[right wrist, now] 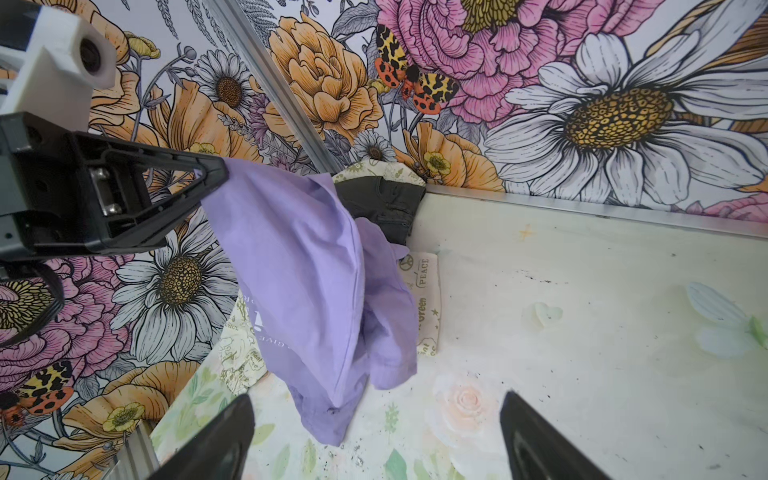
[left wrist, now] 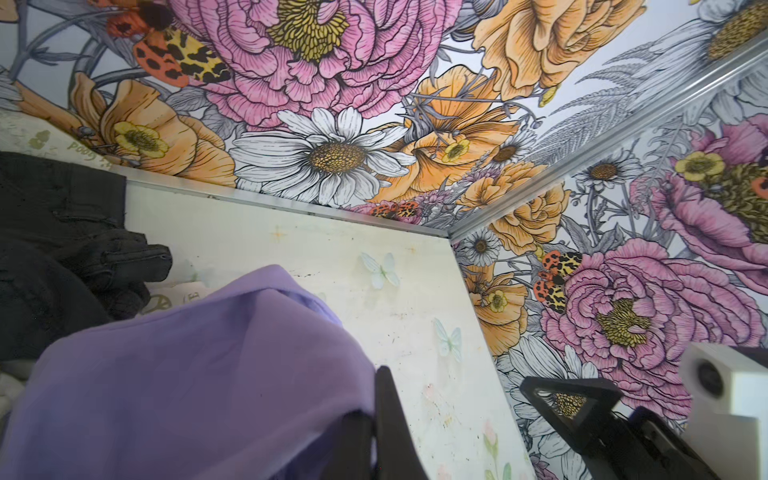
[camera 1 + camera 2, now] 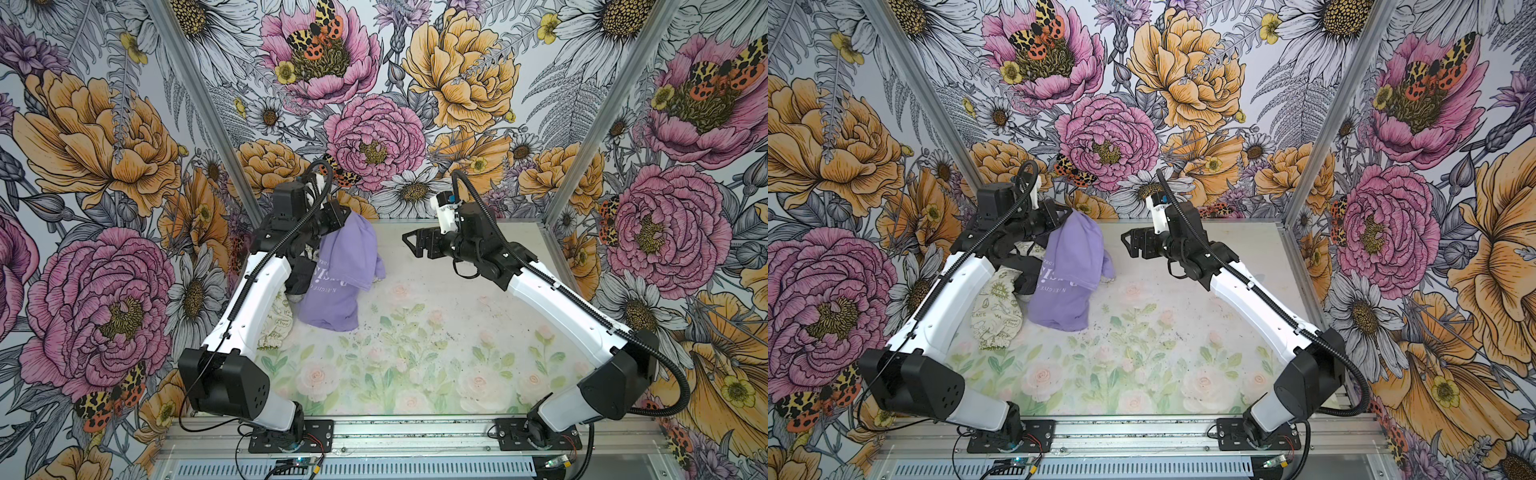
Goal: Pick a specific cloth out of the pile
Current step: 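Move the right gripper toward the left gripper and grasp the lavender T-shirt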
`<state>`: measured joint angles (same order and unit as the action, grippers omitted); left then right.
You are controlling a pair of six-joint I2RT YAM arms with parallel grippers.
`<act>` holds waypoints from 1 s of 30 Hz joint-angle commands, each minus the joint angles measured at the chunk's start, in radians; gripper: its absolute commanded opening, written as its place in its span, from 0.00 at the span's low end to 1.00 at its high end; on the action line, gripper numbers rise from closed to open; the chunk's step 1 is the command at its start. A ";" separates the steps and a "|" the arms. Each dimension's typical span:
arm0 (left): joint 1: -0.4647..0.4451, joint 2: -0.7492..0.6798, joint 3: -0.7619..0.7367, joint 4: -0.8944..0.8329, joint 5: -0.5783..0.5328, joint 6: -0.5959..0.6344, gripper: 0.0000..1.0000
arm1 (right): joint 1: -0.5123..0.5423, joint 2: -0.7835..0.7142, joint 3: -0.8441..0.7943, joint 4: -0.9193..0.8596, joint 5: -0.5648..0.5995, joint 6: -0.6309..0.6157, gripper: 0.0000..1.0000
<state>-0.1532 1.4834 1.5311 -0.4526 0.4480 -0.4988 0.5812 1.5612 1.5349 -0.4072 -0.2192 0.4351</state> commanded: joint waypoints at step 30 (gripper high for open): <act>-0.120 -0.057 -0.115 0.318 0.086 -0.168 0.00 | 0.091 0.368 0.419 0.019 -0.030 0.081 0.26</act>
<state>-0.2646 1.4677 1.4258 -0.1905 0.5495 -0.6567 0.6628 1.9247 1.9171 -0.4076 -0.2630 0.5148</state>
